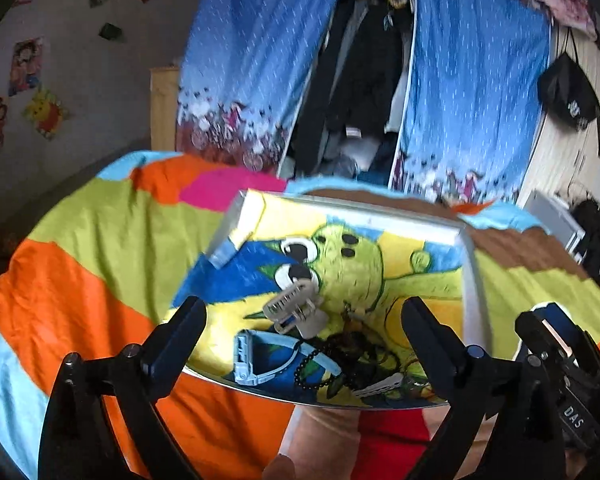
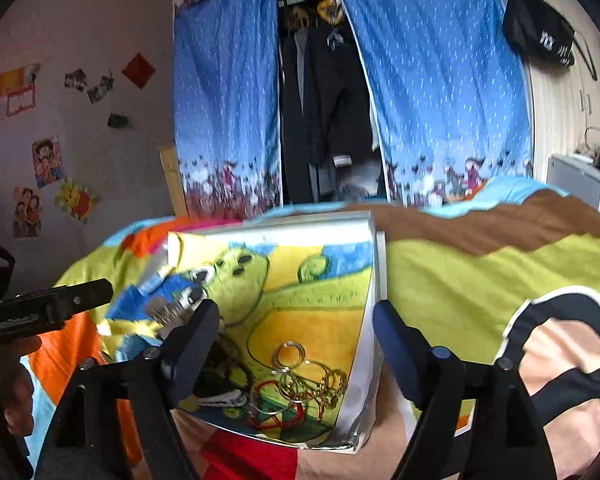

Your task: Organize jewelry

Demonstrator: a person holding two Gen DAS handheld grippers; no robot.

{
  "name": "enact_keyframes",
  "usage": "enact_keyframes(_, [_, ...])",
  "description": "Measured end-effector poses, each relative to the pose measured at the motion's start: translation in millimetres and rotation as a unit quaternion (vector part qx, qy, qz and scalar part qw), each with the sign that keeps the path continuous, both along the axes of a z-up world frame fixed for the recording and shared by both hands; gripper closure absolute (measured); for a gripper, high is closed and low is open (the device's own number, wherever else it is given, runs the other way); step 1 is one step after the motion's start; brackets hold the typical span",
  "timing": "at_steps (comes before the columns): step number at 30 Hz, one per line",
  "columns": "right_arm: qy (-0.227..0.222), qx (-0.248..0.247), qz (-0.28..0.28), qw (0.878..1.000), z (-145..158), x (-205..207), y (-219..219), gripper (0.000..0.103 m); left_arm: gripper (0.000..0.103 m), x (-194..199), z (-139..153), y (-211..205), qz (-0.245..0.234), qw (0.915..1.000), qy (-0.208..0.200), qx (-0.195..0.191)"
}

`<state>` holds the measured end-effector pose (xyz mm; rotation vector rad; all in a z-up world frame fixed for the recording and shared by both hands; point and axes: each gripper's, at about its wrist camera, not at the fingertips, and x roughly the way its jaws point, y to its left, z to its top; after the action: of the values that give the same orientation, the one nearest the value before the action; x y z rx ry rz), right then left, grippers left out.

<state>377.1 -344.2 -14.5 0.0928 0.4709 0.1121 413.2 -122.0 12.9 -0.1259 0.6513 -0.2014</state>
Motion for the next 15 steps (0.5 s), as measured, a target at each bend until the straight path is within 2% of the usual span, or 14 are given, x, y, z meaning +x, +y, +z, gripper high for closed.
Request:
enact_keyframes(1, [-0.008,-0.001,0.000,1.000,5,-4,0,0.016,0.005,-3,5,2,0.001,1.0000,-0.003,-0.001])
enact_keyframes(5, [-0.046,0.008,0.007,0.999,30,-26,1,0.009,0.002,-26,27,7,0.010,0.9994,-0.033,0.006])
enact_keyframes(8, [-0.071,0.018,0.007,0.997,45,-43,1,0.000,0.002,-46,41,11,0.016,0.9981,-0.058,0.014])
enact_keyframes(15, [-0.118,0.018,0.001,0.993,70,-86,4,0.000,0.002,-93,62,19,0.016,0.9952,-0.094,0.021])
